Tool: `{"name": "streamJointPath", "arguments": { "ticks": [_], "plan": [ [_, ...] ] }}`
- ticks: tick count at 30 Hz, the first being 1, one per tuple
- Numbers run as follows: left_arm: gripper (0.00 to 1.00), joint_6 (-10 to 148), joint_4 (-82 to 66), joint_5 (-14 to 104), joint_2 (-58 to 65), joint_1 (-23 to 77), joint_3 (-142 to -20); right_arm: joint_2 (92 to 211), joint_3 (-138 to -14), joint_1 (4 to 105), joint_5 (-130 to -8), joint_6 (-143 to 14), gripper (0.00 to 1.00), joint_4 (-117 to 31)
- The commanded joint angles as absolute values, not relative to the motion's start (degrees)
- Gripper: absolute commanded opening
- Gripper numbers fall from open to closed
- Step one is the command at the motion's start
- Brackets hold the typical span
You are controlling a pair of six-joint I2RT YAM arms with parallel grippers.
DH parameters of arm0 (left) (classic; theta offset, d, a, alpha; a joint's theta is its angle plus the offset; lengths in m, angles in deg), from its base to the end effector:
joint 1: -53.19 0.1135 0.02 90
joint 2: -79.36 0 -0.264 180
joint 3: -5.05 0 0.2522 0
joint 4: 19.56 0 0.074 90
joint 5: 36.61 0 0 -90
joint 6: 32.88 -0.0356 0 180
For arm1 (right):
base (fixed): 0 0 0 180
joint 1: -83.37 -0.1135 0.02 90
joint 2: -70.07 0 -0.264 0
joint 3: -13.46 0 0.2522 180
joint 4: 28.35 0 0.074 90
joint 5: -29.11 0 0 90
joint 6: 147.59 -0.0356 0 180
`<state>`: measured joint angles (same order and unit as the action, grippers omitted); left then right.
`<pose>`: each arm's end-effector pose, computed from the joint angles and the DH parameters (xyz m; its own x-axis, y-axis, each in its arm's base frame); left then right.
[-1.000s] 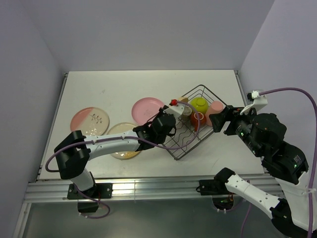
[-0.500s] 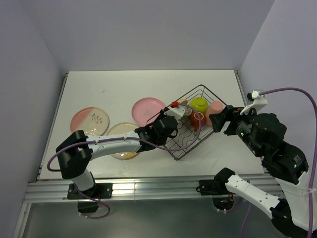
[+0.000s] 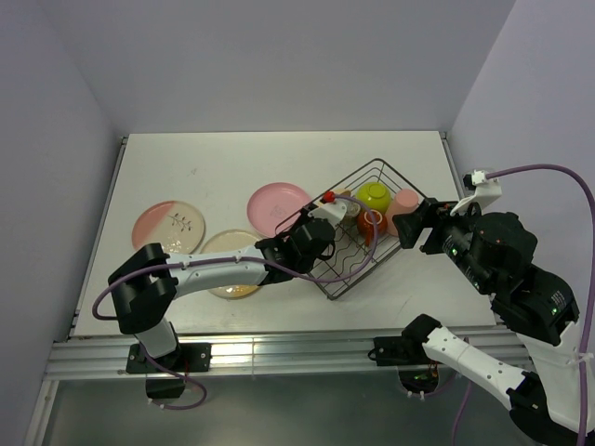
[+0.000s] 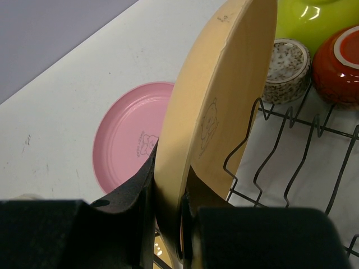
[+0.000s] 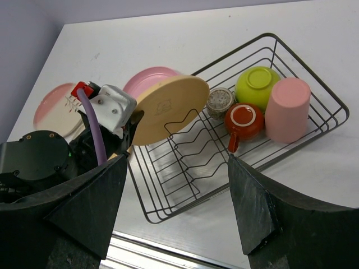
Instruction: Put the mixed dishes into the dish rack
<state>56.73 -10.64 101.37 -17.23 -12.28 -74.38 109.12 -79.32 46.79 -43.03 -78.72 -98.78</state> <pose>0.1815 -0.3339 0.2583 -0.1803 0.4060 -0.8959 0.3332 0.8822 0.3327 0.0607 0.0315 0.4522 -0.3347 0.1789 -0.9252 -0.2259 0.9380 0.2631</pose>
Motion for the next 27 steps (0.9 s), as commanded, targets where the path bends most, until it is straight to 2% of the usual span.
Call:
{"name": "streamJointPath", "arguments": {
  "ticks": [1, 4, 8, 14, 16, 18, 19, 22, 27],
  "plan": [
    [0.18, 59.8, -9.8, 102.2, -18.5, -11.9, -76.5, 108.9, -79.3, 47.1, -42.9, -78.2, 0.8, -98.4],
    [0.3, 60.2, -9.8, 102.0, -19.1, -11.9, -76.7, 108.6, -78.9, 47.1, -42.9, -78.3, 0.8, -98.4],
    [0.56, 60.7, -9.8, 101.5, -19.1, -11.8, -76.9, 108.0, -78.7, 47.1, -42.9, -78.3, 0.8, -98.7],
    [0.72, 62.2, -9.0, 101.6, -18.8, -11.2, -77.3, 108.0, -78.7, 47.1, -42.9, -78.3, 0.8, -99.0],
    [0.85, 62.7, -9.0, 102.1, -18.2, -11.1, -77.1, 108.0, -78.4, 47.1, -43.1, -78.3, 0.8, -99.0],
    [0.88, 63.4, -9.0, 102.3, -17.1, -10.8, -77.0, 108.0, -78.2, 47.1, -43.2, -78.4, 0.8, -98.9],
    [0.94, 63.5, -9.0, 102.6, -16.8, -10.7, -77.1, 108.0, -78.1, 47.1, -43.2, -78.4, 0.8, -98.8],
    [0.99, 64.1, -9.0, 103.7, -14.7, -10.3, -77.1, 108.1, -78.0, 47.1, -43.5, -78.5, 0.8, -98.6],
    [0.99, 64.2, -9.5, 103.2, -11.1, -10.0, -77.0, 108.3, -77.9, 47.0, -43.8, -78.5, 0.8, -98.6]
  ]
}}
